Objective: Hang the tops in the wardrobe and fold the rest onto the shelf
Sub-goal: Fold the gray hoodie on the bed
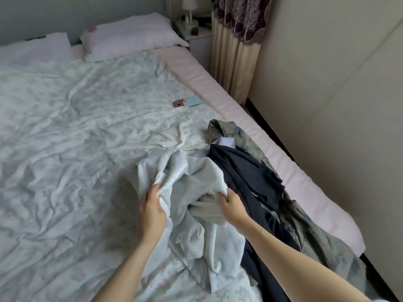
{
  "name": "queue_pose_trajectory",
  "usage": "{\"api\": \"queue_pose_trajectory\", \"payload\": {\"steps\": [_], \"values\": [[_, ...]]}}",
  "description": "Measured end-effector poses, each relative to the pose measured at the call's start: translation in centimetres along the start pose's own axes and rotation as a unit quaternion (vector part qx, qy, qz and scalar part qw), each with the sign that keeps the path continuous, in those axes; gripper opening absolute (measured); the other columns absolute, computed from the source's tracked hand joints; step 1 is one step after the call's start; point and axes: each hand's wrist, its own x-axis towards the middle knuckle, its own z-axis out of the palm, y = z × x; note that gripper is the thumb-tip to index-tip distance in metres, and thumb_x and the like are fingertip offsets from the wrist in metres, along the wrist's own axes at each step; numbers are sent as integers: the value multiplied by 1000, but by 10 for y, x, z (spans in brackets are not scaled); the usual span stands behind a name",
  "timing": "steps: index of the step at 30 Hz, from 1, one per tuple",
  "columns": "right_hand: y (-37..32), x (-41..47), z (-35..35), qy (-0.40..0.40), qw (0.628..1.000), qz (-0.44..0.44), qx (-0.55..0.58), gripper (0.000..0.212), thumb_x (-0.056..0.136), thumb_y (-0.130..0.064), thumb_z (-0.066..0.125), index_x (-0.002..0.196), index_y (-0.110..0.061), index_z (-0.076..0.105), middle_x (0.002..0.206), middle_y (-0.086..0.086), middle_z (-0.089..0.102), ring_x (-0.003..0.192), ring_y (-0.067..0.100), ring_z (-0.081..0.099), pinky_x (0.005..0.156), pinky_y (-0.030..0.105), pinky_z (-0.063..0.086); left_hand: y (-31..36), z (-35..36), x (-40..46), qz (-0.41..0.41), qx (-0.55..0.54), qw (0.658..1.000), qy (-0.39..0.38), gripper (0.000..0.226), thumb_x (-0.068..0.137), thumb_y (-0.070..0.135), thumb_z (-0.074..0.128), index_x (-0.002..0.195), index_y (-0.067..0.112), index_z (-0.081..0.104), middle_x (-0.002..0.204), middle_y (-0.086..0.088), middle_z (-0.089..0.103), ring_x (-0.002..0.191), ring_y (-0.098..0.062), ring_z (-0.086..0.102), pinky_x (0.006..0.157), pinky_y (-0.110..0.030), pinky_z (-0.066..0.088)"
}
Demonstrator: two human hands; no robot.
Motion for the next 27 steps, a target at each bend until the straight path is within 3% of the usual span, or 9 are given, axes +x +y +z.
{"api": "queue_pose_trajectory", "payload": {"steps": [3, 6, 9, 12, 14, 18, 21, 24, 27], "values": [[-27, -26, -13, -18, 999, -47, 3, 23, 97, -23, 41, 90, -5, 53, 86, 8, 60, 76, 14, 53, 70, 27, 44, 16, -29, -9, -26, -23, 999, 20, 38, 97, 4, 37, 132, 13, 51, 128, -14, 56, 112, -33, 54, 83, -26, 36], [-64, -59, -36, 0, 993, -114, -15, 26, 97, -20, 43, 85, 1, 51, 78, 6, 52, 71, 14, 46, 61, 25, 37, 50, -61, -25, -32, -59, 997, 43, 38, 97, 6, 35, 132, 13, 49, 132, -13, 53, 119, -33, 50, 94, -34, 38], [-96, -100, -65, 32, 980, -195, -32, 27, 96, -13, 42, 77, 5, 50, 76, 12, 48, 70, 22, 43, 54, 23, 33, 86, -91, -49, -14, -70, 994, 80, 36, 97, 8, 37, 130, 12, 51, 130, -13, 55, 118, -31, 52, 93, -32, 39], [-114, -151, -99, 78, 967, -242, -6, 22, 96, -8, 41, 96, 4, 58, 92, 14, 62, 82, 25, 55, 75, 34, 45, 117, -119, -85, 49, -81, 985, 141, 34, 93, 3, 43, 124, 9, 56, 122, -16, 61, 112, -33, 56, 88, -30, 40], [-120, -183, -118, 105, 960, -260, 21, 21, 96, -6, 40, 101, -3, 60, 96, 6, 63, 89, 17, 56, 81, 29, 44, 135, -133, -106, 70, -99, 981, 152, 33, 94, 3, 43, 124, 8, 56, 121, -16, 61, 112, -34, 56, 88, -31, 40], [-109, -263, -149, 187, 929, -309, 75, 23, 94, -2, 39, 91, -13, 59, 82, -7, 59, 76, 4, 52, 63, 9, 40, 163, -164, -166, 126, -115, 973, 156, 31, 97, 8, 40, 125, 9, 54, 123, -13, 60, 114, -32, 54, 87, -30, 38], [-89, -320, -164, 254, 903, -330, 106, 23, 94, -4, 40, 84, -17, 57, 78, -10, 58, 73, 6, 50, 61, 9, 38, 174, -180, -219, 181, -91, 966, 161, 30, 98, 12, 41, 124, 13, 57, 120, -8, 60, 109, -29, 56, 85, -34, 41], [-59, -383, -176, 317, 874, -349, 115, 21, 95, -7, 42, 82, -17, 56, 77, -10, 56, 76, 12, 51, 70, 23, 41, 177, -191, -282, 228, -12, 958, 176, 25, 91, 12, 55, 112, 16, 66, 112, -7, 56, 102, -31, 57, 76, -38, 44], [-37, -436, -180, 349, 861, -360, 84, 17, 94, -10, 44, 82, -13, 55, 72, -10, 53, 73, 16, 49, 71, 36, 40, 183, -197, -336, 265, 32, 956, 124, 35, 83, 20, 66, 118, 17, 64, 128, -10, 47, 116, -32, 48, 91, -44, 41]]}}
